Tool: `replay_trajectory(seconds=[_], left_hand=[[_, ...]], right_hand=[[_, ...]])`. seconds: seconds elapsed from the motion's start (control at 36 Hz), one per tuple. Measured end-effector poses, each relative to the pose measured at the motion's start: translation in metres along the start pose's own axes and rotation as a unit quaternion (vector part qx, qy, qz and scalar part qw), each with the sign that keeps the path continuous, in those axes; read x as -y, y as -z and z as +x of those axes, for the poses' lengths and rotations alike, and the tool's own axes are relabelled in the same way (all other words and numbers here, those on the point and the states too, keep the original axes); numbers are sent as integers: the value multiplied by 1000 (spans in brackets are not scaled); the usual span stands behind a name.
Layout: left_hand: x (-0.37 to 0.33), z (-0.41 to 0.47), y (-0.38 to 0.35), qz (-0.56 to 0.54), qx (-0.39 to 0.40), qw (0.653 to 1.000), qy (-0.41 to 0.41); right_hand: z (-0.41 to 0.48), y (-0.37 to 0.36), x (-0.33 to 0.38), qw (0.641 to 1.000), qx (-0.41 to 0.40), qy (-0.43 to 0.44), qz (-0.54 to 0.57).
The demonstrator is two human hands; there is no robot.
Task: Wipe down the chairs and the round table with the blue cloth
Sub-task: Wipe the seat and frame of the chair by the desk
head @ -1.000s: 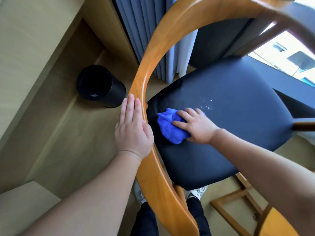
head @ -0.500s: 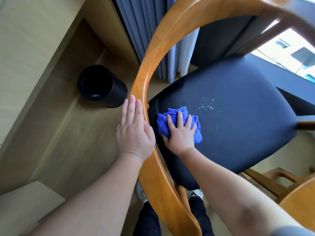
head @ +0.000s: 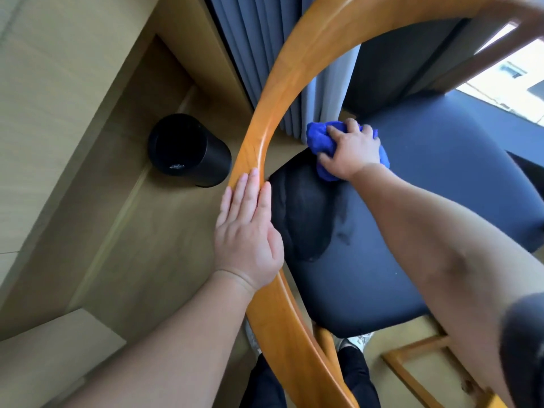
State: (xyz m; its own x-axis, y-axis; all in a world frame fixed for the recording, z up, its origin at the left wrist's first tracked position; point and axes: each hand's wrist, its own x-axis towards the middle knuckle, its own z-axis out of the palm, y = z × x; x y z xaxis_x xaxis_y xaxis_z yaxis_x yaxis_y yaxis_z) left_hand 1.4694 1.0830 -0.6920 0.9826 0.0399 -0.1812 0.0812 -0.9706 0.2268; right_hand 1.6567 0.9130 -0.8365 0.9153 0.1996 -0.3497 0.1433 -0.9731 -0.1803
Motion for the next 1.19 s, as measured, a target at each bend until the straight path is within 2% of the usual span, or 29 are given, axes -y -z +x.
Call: replay_trajectory(seconds=[0.06, 0.17, 0.31, 0.56, 0.61, 0.92, 1.06, 1.19], left_hand=[[0, 1, 1, -4, 3, 1000, -4], [0, 1, 1, -12, -4, 1000, -6], [0, 0, 2, -26, -12, 999, -15], [1, -1, 2, -30, -14, 999, -15], [1, -1, 1, -27, -12, 999, -14], [-1, -4, -4, -30, -56, 998, -3], [-16, -35, -14, -41, -75, 994, 65], [-48, -105, -40, -62, -82, 986, 129]], right_hand=[[-11, -7, 4, 999, 25, 6, -26], [-26, -10, 0, 1000, -9, 13, -25], [-58, -13, 8, 999, 25, 27, -16], [-239, -74, -18, 978, 77, 191, -43], [-261, -79, -25, 972, 105, 203, -53], [-263, -77, -19, 976, 126, 165, -58], [-260, -69, -18, 970, 162, 166, -68], [-254, -63, -20, 970, 155, 178, -54]])
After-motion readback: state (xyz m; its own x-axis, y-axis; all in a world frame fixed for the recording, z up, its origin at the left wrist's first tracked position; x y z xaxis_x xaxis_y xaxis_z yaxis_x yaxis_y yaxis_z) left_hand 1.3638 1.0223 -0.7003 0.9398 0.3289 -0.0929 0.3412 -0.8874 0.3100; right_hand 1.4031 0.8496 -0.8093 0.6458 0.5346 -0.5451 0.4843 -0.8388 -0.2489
